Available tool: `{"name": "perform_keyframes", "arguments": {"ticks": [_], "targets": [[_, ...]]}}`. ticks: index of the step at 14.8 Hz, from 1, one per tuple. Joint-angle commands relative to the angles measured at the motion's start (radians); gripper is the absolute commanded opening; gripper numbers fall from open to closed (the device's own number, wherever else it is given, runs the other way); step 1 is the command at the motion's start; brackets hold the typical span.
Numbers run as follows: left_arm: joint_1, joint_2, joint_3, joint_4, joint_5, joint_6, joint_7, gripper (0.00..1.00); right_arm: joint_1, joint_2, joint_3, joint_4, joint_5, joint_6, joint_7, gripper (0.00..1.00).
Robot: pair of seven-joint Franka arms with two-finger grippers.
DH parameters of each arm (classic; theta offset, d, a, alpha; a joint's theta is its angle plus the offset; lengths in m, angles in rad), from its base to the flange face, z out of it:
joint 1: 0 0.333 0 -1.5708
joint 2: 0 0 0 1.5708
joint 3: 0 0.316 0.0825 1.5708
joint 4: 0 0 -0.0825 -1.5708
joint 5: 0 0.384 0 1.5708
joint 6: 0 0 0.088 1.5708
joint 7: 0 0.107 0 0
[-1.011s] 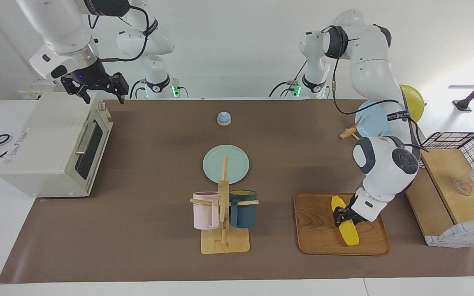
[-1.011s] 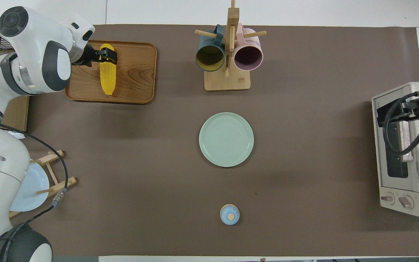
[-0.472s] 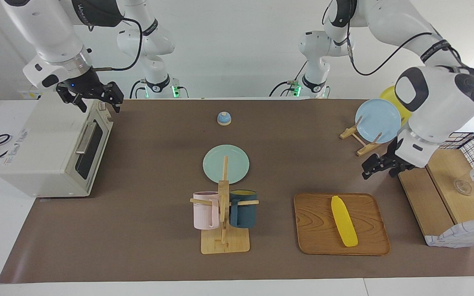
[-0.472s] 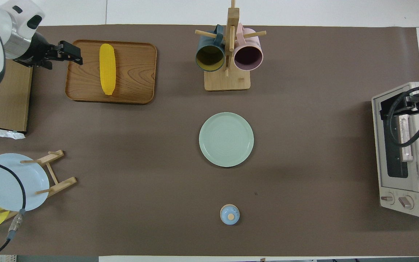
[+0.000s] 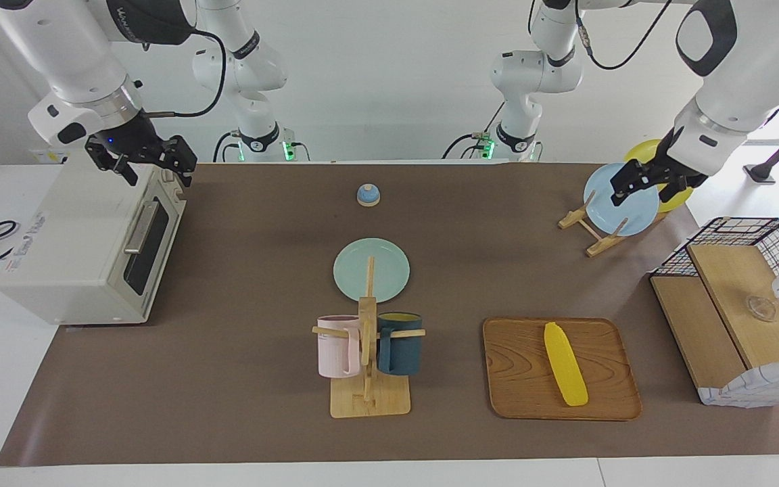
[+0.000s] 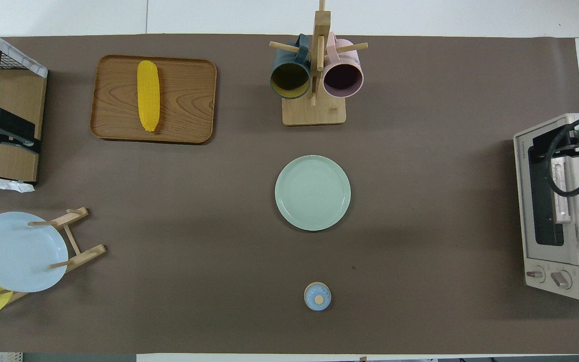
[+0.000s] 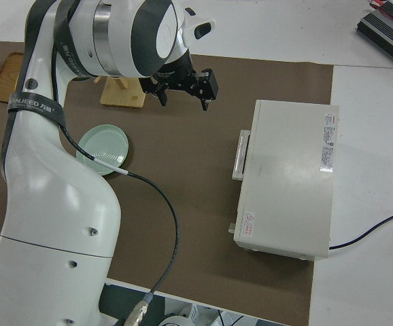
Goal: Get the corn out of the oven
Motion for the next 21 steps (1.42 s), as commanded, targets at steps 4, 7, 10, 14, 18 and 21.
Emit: {"name": "perform_keyframes", "arguments": {"ticks": [4, 7, 10, 14, 18, 21], "targets": [[0.004, -0.104, -0.008, -0.091, 0.017, 0.047, -0.013, 1.0, -0.015, -0.015, 0.008, -0.018, 0.018, 0.017, -0.015, 1.0], [0.018, -0.177, -0.019, -0.207, 0.017, 0.114, -0.01, 1.0, -0.015, -0.015, 0.008, -0.018, 0.017, 0.017, -0.015, 1.0], [0.055, -0.192, -0.063, -0.234, 0.017, 0.131, -0.011, 1.0, -0.017, -0.015, 0.008, -0.018, 0.018, 0.017, -0.018, 1.0], [0.057, -0.193, -0.079, -0.234, 0.016, 0.108, -0.008, 1.0, -0.017, -0.013, 0.008, -0.009, 0.018, 0.017, -0.018, 1.0], [0.055, -0.192, -0.076, -0.237, 0.024, 0.127, -0.002, 1.0, -0.015, -0.012, 0.008, -0.009, 0.018, 0.017, -0.015, 1.0], [0.055, -0.191, -0.077, -0.286, 0.022, 0.183, 0.0, 1.0, -0.015, -0.012, 0.008, -0.009, 0.018, 0.017, -0.015, 1.0]]}}
